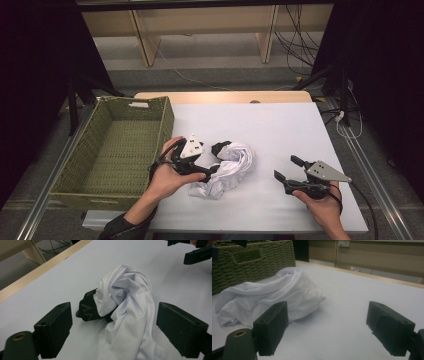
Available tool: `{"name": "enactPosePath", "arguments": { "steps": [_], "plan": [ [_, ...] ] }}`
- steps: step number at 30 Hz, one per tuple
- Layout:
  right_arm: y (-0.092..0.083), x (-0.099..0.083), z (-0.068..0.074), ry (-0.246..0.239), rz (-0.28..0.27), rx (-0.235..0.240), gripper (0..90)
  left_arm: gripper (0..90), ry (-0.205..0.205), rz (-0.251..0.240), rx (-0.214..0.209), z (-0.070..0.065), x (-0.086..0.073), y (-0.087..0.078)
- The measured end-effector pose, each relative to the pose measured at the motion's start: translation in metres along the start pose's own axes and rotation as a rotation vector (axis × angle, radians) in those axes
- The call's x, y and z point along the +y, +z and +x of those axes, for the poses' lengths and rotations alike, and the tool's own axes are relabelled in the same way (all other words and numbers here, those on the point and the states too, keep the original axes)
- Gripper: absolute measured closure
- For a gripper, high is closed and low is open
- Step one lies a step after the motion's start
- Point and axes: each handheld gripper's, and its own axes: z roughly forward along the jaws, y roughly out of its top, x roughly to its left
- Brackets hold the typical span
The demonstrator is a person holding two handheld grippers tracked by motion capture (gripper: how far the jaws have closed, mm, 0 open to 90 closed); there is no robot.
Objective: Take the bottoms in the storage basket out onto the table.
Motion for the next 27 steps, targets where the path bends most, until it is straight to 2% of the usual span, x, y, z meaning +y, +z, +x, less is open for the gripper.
{"name": "enactPosePath", "arguments": {
  "steps": [4,16,19,27],
  "plan": [
    [0.0,0.0,0.0,-0.001,-0.001,0.0,18.7,11.2,-0.023,-0.009,0.011,0.005,-0.001,-0.008],
    [-0.001,0.0,0.0,-0.003,0.01,-0.005,18.7,5.0,-0.055,-0.045,0.069,0.02,0.0,-0.032],
    [0.0,0.0,0.0,-0.001,0.002,-0.001,18.7,4.4,-0.081,-0.064,0.054,0.024,0.001,-0.038],
    [-0.001,0.001,0.0,-0.003,0.009,-0.005,18.7,3.6,-0.079,-0.073,0.101,0.035,-0.002,-0.05]
  ]
}}
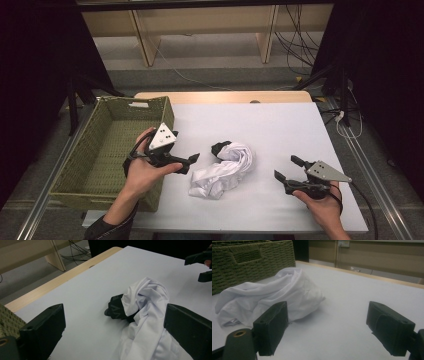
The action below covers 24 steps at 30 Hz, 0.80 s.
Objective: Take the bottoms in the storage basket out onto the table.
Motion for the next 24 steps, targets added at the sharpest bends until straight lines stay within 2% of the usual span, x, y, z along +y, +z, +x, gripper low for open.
{"name": "enactPosePath", "arguments": {
  "steps": [14,24],
  "plan": [
    [0.001,0.0,0.0,0.002,-0.008,0.002,18.7,3.7,-0.024,-0.012,0.041,0.019,-0.011,-0.012],
    [0.001,0.0,-0.001,0.002,-0.009,0.005,18.7,3.8,-0.033,-0.008,0.048,0.022,-0.013,-0.011]
  ]
}}
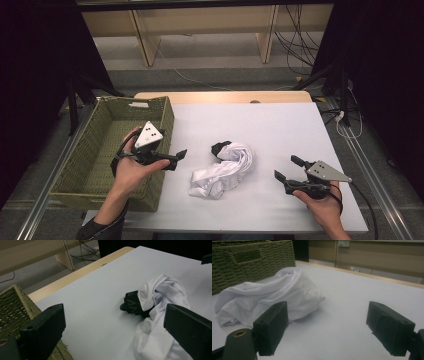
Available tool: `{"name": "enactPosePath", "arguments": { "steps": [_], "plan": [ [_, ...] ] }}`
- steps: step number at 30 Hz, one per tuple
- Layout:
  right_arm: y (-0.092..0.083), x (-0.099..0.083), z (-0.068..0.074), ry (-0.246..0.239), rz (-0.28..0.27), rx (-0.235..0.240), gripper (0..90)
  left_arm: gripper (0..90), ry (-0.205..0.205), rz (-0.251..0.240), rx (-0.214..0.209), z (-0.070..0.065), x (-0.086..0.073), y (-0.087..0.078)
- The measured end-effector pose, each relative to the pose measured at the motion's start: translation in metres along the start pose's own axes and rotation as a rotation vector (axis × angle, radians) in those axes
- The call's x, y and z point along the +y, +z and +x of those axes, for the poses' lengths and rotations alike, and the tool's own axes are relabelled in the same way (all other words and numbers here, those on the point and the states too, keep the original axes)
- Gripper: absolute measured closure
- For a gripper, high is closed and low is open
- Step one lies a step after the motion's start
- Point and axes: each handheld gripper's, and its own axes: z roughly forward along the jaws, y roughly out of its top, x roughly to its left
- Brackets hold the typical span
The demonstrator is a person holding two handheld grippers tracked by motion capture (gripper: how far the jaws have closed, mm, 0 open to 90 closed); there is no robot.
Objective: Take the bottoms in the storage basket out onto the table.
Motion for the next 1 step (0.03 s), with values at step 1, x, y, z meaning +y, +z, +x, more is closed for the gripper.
{"name": "enactPosePath", "arguments": {
  "steps": [1],
  "plan": [
    [0.0,0.0,-0.0003,0.0,-0.002,-0.001,18.5,3.8,0.001,0.003,0.0,0.0001,0.0,0.0005]
  ]
}}
